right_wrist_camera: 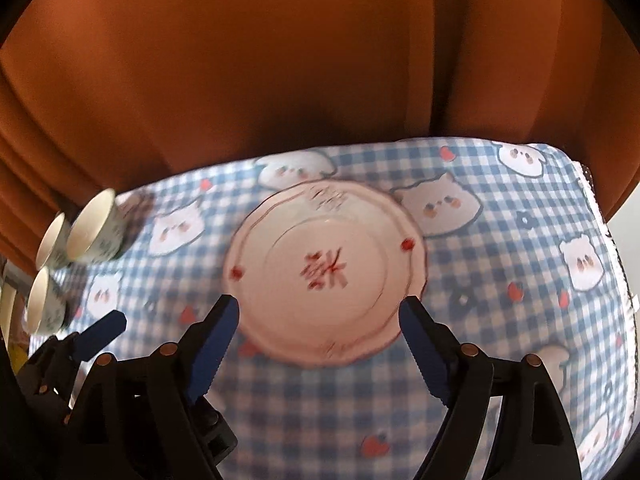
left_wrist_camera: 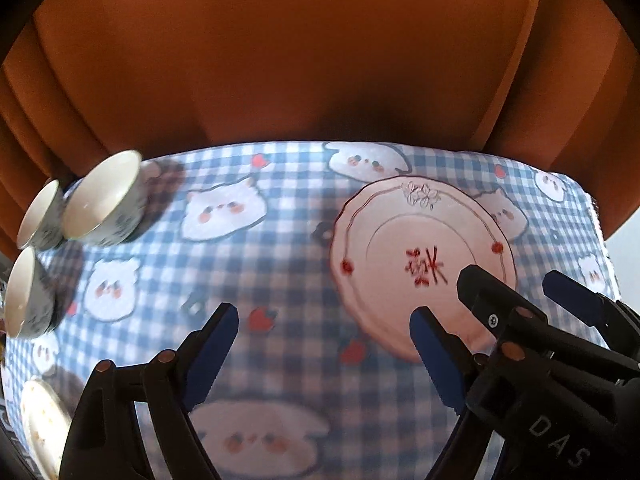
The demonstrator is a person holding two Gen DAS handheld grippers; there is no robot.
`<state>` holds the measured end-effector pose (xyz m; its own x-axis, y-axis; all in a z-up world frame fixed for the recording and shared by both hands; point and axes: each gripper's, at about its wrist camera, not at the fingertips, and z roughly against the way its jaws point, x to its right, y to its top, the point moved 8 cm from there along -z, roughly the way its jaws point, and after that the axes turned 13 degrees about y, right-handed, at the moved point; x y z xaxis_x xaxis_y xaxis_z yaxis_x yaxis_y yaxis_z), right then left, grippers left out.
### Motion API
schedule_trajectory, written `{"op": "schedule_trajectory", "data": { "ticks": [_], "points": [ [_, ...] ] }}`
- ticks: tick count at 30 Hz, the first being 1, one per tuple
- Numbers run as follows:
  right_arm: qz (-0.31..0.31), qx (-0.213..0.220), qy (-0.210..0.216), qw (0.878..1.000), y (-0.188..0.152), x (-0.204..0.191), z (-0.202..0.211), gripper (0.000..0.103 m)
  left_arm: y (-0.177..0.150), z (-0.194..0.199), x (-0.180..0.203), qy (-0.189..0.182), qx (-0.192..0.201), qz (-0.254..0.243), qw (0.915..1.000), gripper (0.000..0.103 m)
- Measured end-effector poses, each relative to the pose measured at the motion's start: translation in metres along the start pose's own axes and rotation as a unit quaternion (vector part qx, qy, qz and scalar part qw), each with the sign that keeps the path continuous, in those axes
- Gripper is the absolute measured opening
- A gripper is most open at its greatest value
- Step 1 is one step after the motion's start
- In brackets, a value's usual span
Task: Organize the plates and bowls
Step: 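Move both grippers toward the small red-patterned plate, then close both grippers on the rim of the red-patterned plate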
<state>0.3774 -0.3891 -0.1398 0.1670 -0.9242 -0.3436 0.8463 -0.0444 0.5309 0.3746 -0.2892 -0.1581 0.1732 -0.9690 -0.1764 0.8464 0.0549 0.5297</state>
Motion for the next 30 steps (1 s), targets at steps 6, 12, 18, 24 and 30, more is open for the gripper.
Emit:
{"op": "schedule_trajectory", "data": {
  "ticks": [6,12,18,24,30],
  "points": [
    [-0.011,-0.004,-0.016,1.0,0.019,0.038,-0.03,0.085,0.01,-0.033,0.035,0.005,-0.007,-0.007,0.9999,0.089],
    [-0.029,-0.006,-0.026,0.999,0.031,0.067,-0.053,0.085,0.026,-0.056,0.057,0.019,-0.002,-0.034,0.9992,0.089],
    [-0.031,-0.019,-0.022,0.999,0.037,0.079,-0.075,0.074,0.027,-0.078,0.064,0.014,-0.021,-0.028,0.9993,0.081],
    [-0.039,-0.03,-0.012,0.999,0.033,0.082,-0.085,0.065,0.024,-0.083,0.065,0.009,-0.031,-0.028,0.9991,0.074],
    [-0.043,-0.038,-0.011,0.998,0.022,0.081,-0.084,0.064,0.012,-0.078,0.056,0.008,-0.044,-0.026,0.9987,0.07]
  ]
}}
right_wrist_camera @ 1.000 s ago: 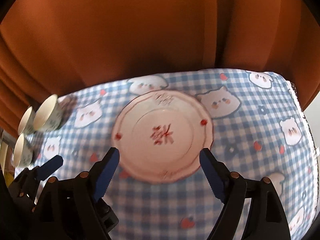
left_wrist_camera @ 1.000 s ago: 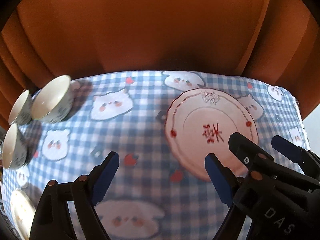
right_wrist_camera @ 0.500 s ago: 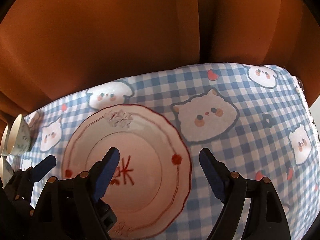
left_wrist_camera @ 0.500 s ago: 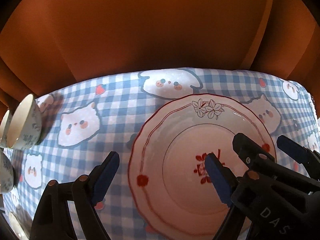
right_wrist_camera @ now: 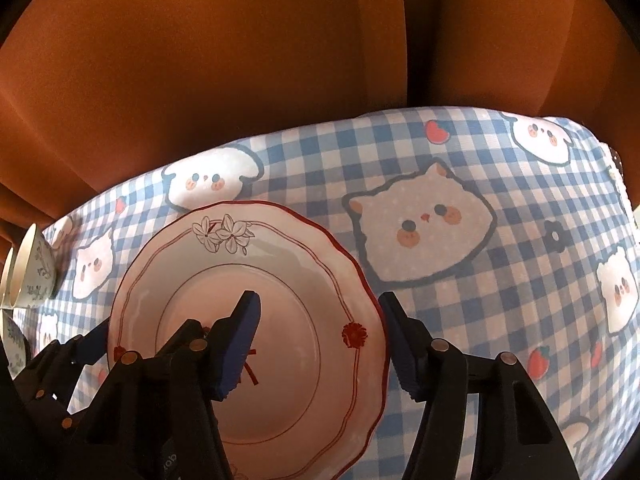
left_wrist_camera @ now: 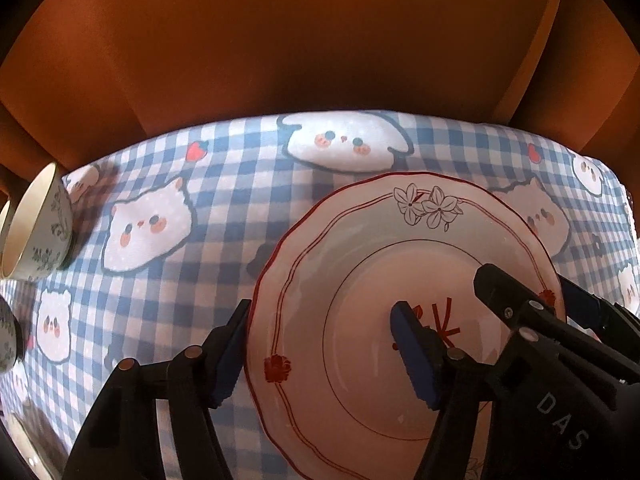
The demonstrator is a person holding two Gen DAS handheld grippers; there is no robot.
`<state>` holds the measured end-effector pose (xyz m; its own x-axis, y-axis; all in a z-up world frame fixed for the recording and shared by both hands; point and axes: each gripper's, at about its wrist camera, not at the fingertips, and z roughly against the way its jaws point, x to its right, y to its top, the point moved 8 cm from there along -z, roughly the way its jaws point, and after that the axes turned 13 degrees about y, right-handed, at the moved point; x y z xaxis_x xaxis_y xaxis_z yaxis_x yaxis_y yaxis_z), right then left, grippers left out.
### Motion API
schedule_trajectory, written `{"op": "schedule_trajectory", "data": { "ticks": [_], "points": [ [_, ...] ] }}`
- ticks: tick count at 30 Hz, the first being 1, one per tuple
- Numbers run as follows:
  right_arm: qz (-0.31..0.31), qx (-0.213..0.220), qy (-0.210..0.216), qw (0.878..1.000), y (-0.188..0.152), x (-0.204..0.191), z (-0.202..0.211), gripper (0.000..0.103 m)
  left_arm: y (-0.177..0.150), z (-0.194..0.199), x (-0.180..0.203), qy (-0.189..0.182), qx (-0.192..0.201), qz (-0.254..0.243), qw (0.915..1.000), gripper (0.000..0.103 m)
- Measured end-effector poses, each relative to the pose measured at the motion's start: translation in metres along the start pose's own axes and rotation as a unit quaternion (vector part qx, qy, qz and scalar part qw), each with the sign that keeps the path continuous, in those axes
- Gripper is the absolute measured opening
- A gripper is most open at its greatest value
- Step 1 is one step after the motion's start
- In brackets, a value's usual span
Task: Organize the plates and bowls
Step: 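Close both grippers on the rim of the red-patterned plate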
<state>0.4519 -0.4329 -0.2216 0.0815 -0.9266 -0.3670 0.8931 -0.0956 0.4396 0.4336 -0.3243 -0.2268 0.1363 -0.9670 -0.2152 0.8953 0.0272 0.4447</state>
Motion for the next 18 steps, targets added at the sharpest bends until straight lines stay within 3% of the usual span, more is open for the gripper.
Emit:
{"op": "schedule_trajectory", "data": {
  "ticks": [18],
  "points": [
    [-0.01,-0.05,0.016,0.999,-0.095,-0.027,0.041,0.064,-0.094,0.04,-0.037,-0.013,-0.048,-0.022,0.9985,0.07]
  ]
}}
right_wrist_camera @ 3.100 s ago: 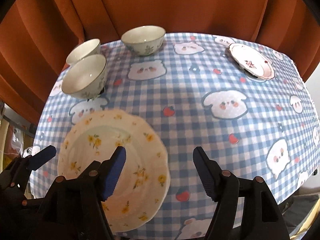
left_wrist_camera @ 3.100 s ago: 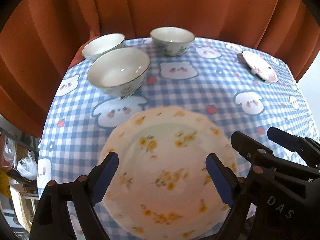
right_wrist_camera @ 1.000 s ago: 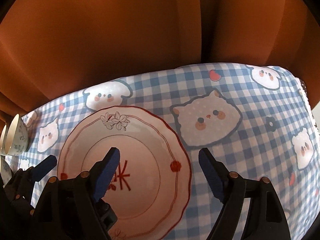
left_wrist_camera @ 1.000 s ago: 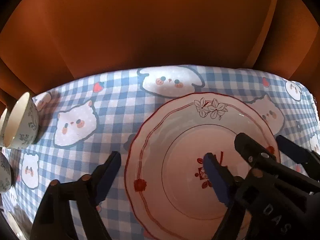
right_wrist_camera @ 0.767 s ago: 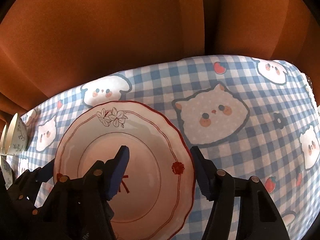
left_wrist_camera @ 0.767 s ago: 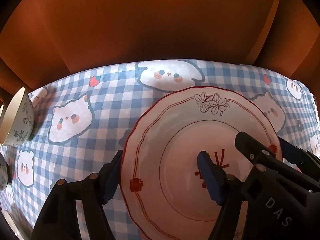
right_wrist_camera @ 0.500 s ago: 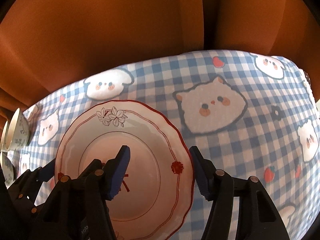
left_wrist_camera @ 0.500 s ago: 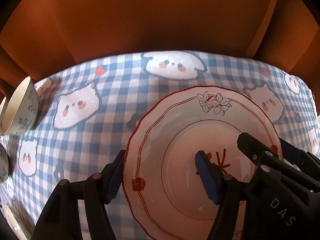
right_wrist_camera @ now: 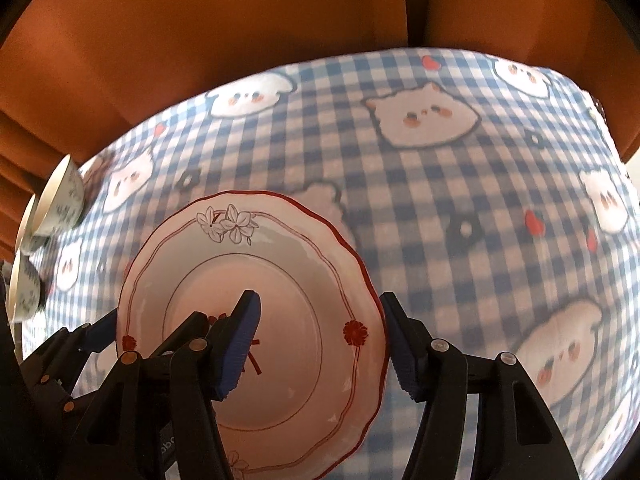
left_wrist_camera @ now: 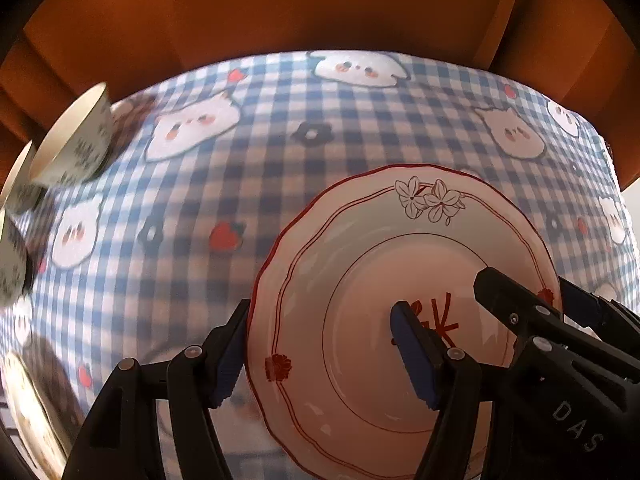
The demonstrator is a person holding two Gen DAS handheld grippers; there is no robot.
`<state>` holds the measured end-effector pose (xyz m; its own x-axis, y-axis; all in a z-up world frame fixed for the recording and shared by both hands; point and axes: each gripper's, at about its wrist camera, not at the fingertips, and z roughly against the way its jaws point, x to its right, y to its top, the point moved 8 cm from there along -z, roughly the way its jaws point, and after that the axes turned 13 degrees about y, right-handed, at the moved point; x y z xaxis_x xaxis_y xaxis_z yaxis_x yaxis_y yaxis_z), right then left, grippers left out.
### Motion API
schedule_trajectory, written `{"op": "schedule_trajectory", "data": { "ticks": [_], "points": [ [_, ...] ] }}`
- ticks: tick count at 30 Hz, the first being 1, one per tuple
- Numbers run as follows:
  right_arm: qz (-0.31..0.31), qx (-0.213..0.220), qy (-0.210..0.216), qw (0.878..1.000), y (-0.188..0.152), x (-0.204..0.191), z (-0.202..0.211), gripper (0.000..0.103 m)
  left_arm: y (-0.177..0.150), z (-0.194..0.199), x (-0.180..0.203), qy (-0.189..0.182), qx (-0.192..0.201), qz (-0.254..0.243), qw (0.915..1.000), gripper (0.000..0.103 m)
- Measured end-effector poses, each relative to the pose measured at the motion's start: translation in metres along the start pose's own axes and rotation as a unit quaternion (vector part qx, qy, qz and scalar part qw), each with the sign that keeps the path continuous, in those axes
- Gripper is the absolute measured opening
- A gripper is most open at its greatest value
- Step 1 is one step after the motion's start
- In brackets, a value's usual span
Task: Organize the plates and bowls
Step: 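Close both grippers on the rim of the red-patterned plate, then lift the red-patterned plate off the table with both grippers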
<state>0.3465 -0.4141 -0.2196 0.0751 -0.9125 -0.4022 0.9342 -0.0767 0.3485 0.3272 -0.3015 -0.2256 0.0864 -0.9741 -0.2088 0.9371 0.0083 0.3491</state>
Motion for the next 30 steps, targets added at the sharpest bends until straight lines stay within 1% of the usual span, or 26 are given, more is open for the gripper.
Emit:
{"op": "schedule_trajectory", "data": {
  "ticks": [2,5,8,11,13,19,21,24,30],
  "points": [
    [0.002,-0.003,0.003,1.0,-0.008,-0.004,0.002,0.064,-0.006,0.002,-0.003,0.001,0.0,-0.003,1.0,0.07],
    [0.003,-0.008,0.012,1.0,-0.015,-0.008,0.002,0.064,-0.005,0.002,-0.003,0.003,0.002,-0.007,1.0,0.07],
    [0.005,-0.007,0.012,1.0,-0.015,-0.007,0.001,0.058,-0.003,0.001,-0.004,-0.001,0.005,-0.003,1.0,0.069],
    [0.006,0.003,0.012,1.0,-0.013,-0.001,0.002,0.046,-0.002,0.0,-0.004,0.001,0.014,-0.003,0.9999,0.068],
    [0.005,0.002,0.013,1.0,-0.013,0.002,0.002,0.042,-0.003,0.001,-0.004,0.002,0.017,-0.003,0.9999,0.068],
    [0.022,-0.003,0.0,1.0,-0.017,0.002,-0.002,0.041,-0.005,0.002,-0.004,-0.002,0.016,0.003,0.9999,0.068],
    [0.026,-0.004,-0.013,1.0,-0.018,0.001,-0.002,0.04,-0.004,0.001,-0.005,-0.006,0.013,0.006,0.9999,0.067],
    [0.024,-0.002,-0.018,1.0,-0.017,0.0,-0.001,0.041,-0.006,0.003,-0.007,-0.009,0.005,0.014,0.9998,0.067],
    [0.027,0.008,-0.024,0.999,-0.016,-0.007,0.013,0.041,-0.011,0.018,-0.013,-0.009,0.014,0.014,0.9998,0.065]
  ]
}}
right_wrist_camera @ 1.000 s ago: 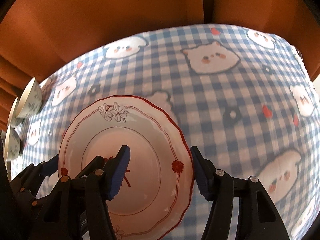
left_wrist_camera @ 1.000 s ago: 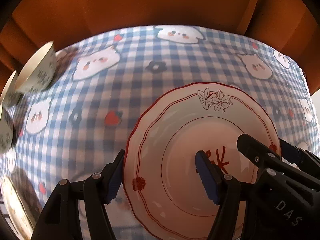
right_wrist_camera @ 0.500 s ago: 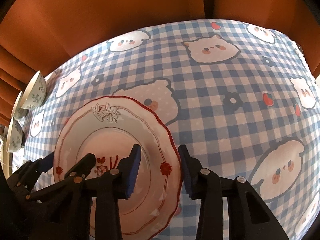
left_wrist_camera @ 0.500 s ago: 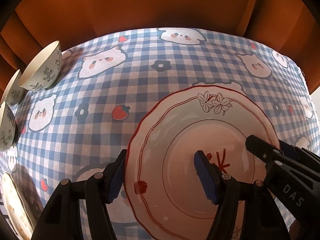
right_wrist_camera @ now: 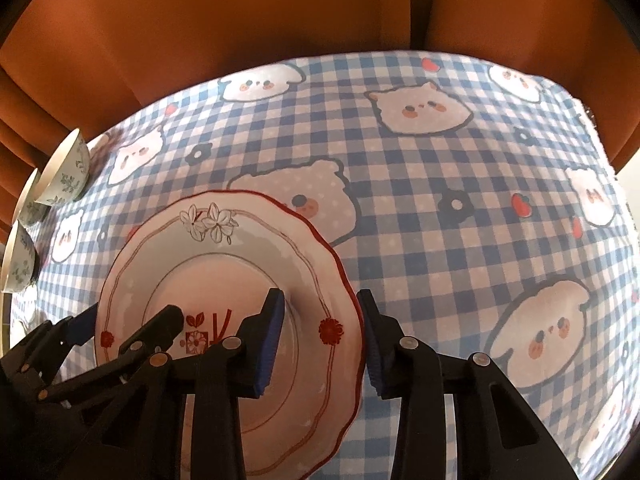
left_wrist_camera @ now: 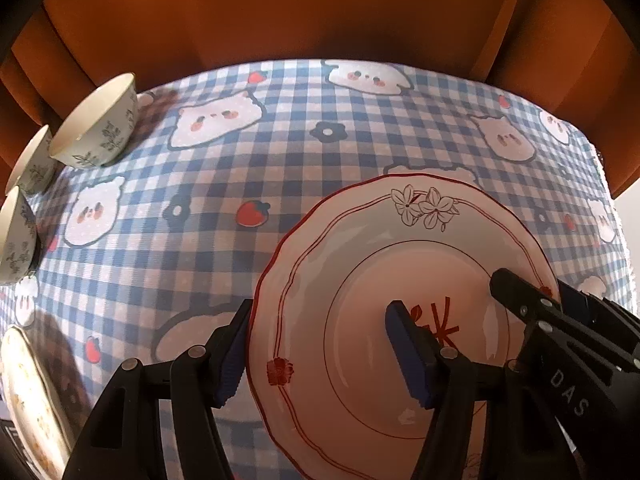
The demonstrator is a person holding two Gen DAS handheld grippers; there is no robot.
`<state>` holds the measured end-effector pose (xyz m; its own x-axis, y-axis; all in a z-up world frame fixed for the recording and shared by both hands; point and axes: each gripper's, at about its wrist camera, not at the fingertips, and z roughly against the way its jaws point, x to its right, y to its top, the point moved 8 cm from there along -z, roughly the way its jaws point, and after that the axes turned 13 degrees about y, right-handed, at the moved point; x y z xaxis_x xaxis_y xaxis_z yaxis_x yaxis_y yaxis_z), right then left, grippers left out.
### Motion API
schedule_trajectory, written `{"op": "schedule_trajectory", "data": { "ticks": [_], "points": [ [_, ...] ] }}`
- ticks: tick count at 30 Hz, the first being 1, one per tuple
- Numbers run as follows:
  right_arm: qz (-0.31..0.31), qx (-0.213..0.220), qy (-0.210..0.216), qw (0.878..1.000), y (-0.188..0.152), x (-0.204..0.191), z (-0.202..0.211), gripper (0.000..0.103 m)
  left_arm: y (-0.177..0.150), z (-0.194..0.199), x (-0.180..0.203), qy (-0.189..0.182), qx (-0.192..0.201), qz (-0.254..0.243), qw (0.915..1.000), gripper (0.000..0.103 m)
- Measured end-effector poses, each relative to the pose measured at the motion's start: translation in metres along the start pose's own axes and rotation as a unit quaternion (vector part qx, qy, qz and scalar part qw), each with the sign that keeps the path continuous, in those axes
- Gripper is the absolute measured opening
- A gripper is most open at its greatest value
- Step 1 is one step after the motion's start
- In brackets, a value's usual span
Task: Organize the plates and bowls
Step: 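Lift the red-patterned plate off the table with both grippers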
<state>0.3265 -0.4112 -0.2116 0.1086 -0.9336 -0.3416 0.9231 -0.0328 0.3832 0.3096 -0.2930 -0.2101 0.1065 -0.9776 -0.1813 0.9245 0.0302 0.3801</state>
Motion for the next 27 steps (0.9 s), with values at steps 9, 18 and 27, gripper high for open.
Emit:
{"op": "schedule_trajectory", "data": {
  "ticks": [9,18,27],
  "points": [
    [0.005,0.015,-0.009,1.0,-0.007,-0.028,0.026,0.041,-0.017,0.023,-0.031,-0.011,0.009,0.005,0.9999,0.065],
    [0.002,0.028,-0.021,0.999,-0.03,-0.071,0.049,0.041,-0.032,0.05,-0.076,-0.026,0.026,0.001,0.9993,0.065],
    [0.01,0.029,-0.028,0.999,-0.058,-0.136,0.061,0.041,-0.042,0.069,-0.145,-0.038,0.04,0.013,0.9984,0.065]
  ]
}}
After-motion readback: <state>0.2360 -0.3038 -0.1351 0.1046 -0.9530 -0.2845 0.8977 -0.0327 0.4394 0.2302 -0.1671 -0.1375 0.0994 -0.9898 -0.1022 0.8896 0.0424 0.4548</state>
